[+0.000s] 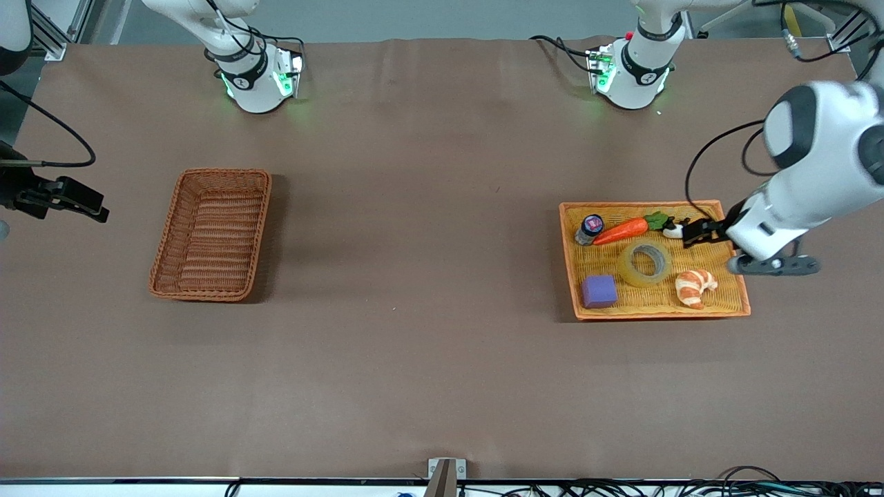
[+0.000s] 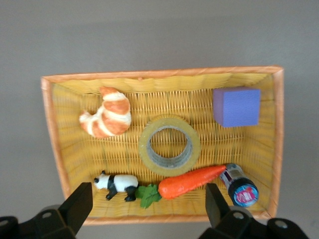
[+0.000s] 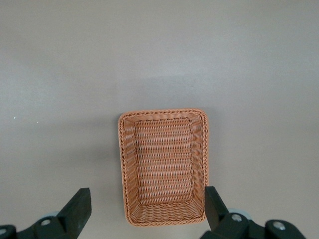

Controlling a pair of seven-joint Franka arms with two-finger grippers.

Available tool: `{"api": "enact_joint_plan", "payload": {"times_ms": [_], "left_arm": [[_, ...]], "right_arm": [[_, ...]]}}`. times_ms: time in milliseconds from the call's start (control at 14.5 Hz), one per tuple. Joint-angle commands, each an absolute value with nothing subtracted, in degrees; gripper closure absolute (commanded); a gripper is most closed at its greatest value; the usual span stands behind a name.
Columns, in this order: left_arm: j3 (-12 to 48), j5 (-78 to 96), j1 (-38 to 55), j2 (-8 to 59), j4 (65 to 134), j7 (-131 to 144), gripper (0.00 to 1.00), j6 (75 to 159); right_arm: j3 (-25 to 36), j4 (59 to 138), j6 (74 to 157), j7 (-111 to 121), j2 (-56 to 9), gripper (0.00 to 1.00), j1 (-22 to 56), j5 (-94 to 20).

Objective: Move tape to another basket
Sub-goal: 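Reach the left gripper down to the clear yellow tape roll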

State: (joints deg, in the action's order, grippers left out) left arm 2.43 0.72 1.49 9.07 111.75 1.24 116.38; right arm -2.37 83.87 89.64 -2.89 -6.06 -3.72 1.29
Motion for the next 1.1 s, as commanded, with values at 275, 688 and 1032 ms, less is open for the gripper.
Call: {"api": "enact_joint_plan", "payload": {"times_ms": [275, 688, 1032], "left_arm": [[2.73, 0.35, 1.05, 20.55, 115.83, 3.69, 0.0, 129.35], [2.64, 0.0, 0.79, 25.04, 120.58, 4.04, 0.12, 138.59], [2.64, -0.18, 0.26, 24.52, 120.76, 4.04, 0.87, 138.25]], "right_arm": [[-1.93, 85.96, 90.18, -2.37, -4.31, 0.0, -3.52, 0.18], [-1.93, 86.22, 90.26, -2.37, -4.22, 0.0, -3.52, 0.18], [-1.93, 86.22, 90.26, -2.37, -4.22, 0.0, -3.52, 0.18]]}}
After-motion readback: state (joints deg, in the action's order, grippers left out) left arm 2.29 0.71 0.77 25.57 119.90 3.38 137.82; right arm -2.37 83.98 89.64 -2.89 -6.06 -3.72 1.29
